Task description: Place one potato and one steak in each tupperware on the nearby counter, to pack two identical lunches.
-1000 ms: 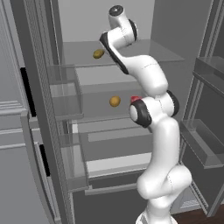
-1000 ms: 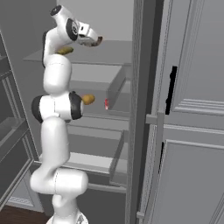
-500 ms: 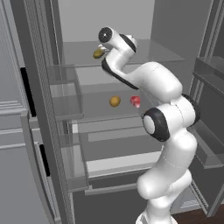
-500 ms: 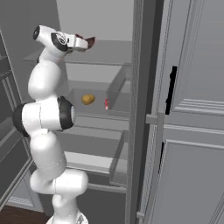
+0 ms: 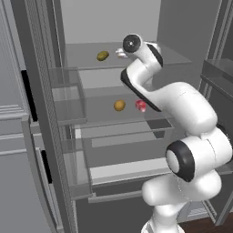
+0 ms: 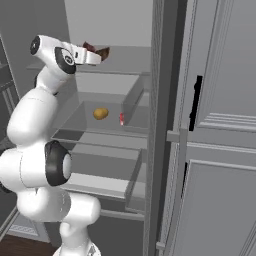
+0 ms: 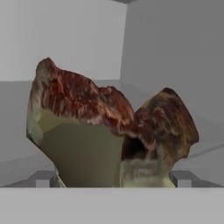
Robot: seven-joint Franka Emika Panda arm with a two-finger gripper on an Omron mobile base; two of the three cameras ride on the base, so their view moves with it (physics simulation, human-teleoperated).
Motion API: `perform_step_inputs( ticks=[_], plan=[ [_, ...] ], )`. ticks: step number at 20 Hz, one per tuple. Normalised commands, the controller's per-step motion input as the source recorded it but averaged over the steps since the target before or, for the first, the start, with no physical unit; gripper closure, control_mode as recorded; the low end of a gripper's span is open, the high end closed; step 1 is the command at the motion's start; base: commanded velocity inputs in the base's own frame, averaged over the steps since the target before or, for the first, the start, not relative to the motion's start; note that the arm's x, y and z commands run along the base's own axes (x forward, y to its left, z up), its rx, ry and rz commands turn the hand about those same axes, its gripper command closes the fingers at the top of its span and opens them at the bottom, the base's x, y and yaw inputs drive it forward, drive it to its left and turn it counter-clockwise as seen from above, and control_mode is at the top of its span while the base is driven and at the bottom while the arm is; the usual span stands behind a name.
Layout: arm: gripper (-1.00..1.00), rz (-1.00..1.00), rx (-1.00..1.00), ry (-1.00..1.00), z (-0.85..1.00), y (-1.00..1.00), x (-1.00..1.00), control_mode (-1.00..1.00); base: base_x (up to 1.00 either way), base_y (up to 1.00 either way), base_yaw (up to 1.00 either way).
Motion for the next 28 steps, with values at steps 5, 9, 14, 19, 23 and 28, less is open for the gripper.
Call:
perform_step_inputs(
  ticks=[5,9,14,19,23,28],
  plan=[
    [1.0,0.19,0.16,-0.02,0.0,-0.22,-1.0,-1.0,0.0,0.0,0.0],
    [1.0,0.21,0.11,-0.11,0.0,-0.29,-1.0,-1.0,0.0,0.0,0.0],
    [1.0,0.17,0.0,-0.05,0.0,-0.04,-1.0,-1.0,0.0,0.0,0.0],
    [1.0,0.07,0.0,-0.01,0.0,0.0,-0.4,1.0,-0.6,0.0,0.13],
    [1.0,0.0,0.0,0.0,0.0,0.0,0.0,1.0,-1.0,0.01,0.2],
    [1.0,0.0,0.0,0.0,0.0,0.0,0.0,1.0,-1.0,0.15,0.16]
  ],
)
